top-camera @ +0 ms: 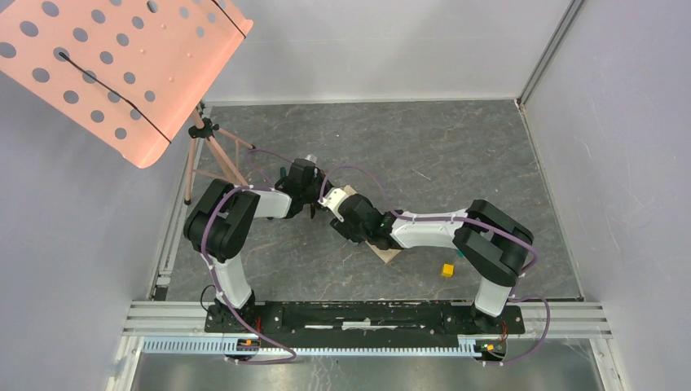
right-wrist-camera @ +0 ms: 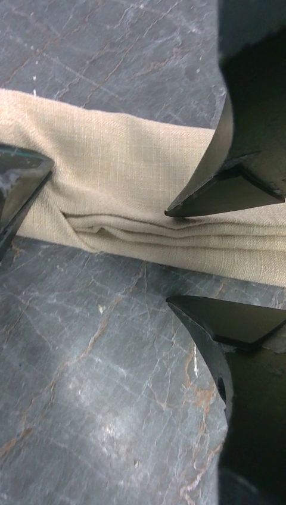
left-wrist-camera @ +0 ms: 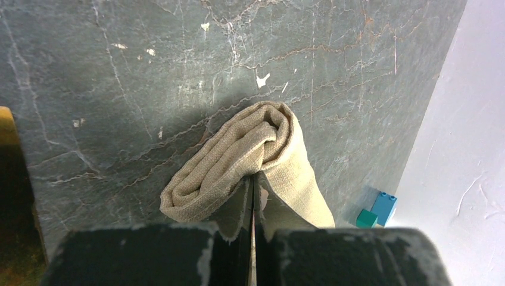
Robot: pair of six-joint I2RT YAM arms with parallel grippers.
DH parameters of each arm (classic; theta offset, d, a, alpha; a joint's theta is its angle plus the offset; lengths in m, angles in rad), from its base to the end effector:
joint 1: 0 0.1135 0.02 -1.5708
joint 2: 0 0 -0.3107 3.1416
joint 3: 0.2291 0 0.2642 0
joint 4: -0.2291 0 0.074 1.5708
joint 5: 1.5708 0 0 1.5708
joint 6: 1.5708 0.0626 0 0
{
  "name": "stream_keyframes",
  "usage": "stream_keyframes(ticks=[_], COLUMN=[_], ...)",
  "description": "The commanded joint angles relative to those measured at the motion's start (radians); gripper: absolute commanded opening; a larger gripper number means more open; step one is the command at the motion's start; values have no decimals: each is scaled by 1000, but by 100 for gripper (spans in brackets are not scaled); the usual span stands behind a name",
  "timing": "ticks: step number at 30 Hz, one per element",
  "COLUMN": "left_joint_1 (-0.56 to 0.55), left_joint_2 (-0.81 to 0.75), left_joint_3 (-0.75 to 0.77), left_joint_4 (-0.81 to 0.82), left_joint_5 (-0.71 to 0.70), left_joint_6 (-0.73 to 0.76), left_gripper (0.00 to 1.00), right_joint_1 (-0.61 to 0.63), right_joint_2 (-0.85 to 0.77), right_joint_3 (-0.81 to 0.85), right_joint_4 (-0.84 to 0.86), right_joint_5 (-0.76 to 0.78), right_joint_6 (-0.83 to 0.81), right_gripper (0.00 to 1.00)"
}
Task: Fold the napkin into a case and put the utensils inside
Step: Pick up the smaller rectangle-folded napkin from the center of the board.
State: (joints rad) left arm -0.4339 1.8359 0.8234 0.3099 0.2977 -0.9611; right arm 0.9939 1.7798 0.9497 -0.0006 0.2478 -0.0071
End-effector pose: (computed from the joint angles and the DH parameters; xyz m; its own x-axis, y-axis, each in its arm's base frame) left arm 0.3468 -0.1809 0.1404 -0.8318 -0.4784 -0.2816 -0.1342 0.6655 -0.7342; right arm 0.2273 0.3212 0.1686 -0.3976 -0.6236 -0.6731 -0.7252 0.6630 -0.1859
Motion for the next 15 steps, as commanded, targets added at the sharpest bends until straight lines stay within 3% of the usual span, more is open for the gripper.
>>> stream_keyframes(ticks=[1, 6, 7, 11, 14, 15], left_joint_1=[10, 10, 10, 10, 15, 18], left_joint_2=[6, 6, 5, -15, -94, -137], left_joint_3=[-17, -15, -16, -13, -5, 7], left_joint_4=[9, 10, 11, 14, -38, -72], left_joint_5=[-51, -49, -48, -21, -10, -17], left_joint_6=[62, 65, 66, 81, 110, 124], left_gripper=[2, 2, 2, 4, 14, 19], right_joint_1=[0, 2, 2, 2, 2, 2], right_joint_2=[16, 39, 44, 48, 33, 27], right_joint_3=[17, 34, 38, 41, 31, 28], right_joint_4=[-91, -111, -115, -106, -77, -72], right_joint_5=[119, 140, 138, 126, 110, 106], right_joint_6=[6, 32, 33, 46, 72, 83], right_gripper=[57, 54, 50, 14, 1, 1])
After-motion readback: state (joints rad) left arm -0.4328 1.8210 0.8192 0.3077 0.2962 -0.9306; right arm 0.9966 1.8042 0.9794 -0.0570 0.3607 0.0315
